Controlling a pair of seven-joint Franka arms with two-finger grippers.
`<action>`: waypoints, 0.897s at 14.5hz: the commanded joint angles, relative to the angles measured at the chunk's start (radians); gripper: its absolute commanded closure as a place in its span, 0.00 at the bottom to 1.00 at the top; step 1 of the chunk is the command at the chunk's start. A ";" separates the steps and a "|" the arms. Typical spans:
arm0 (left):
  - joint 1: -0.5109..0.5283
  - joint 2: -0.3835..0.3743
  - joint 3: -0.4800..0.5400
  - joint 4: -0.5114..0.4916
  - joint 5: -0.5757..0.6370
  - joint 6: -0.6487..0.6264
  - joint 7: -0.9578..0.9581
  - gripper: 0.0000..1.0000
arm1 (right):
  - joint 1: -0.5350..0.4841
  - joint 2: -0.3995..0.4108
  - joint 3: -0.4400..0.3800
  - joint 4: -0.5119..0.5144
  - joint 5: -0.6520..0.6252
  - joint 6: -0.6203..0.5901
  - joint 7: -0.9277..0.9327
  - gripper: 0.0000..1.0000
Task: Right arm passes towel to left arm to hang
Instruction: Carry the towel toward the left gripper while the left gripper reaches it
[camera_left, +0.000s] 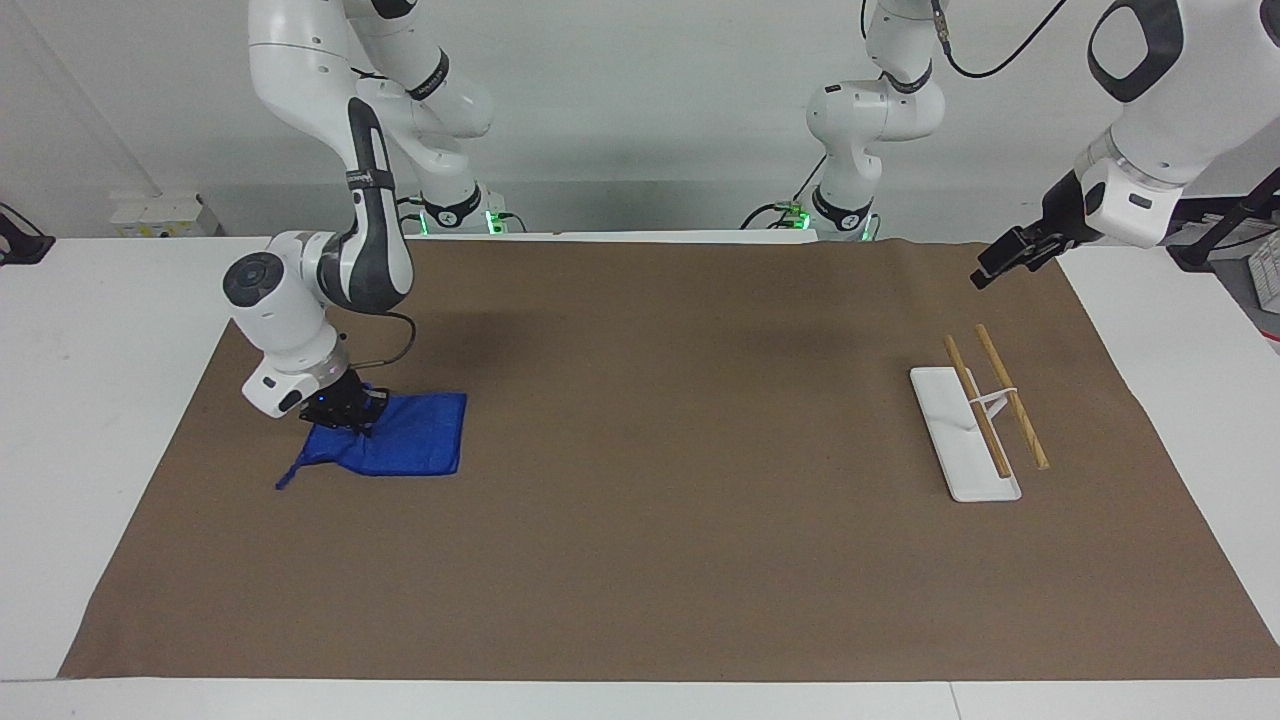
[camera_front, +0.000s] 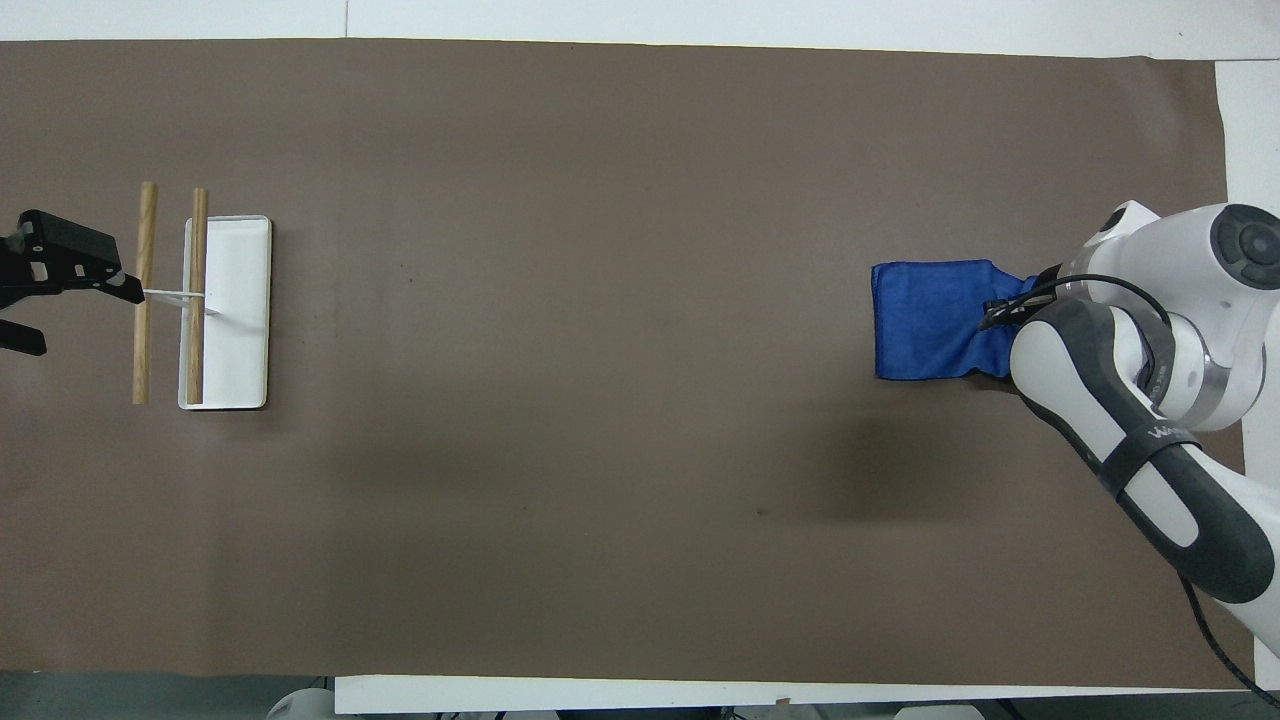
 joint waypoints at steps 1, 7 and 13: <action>-0.013 -0.074 -0.005 -0.108 -0.016 0.045 -0.050 0.00 | -0.010 -0.049 0.083 0.062 0.016 -0.144 0.164 1.00; -0.020 -0.111 -0.012 -0.198 -0.117 0.193 -0.542 0.00 | -0.010 -0.060 0.304 0.222 0.072 -0.376 0.690 1.00; -0.063 -0.247 -0.014 -0.457 -0.399 0.404 -0.861 0.00 | 0.007 -0.023 0.513 0.334 0.337 -0.311 1.279 1.00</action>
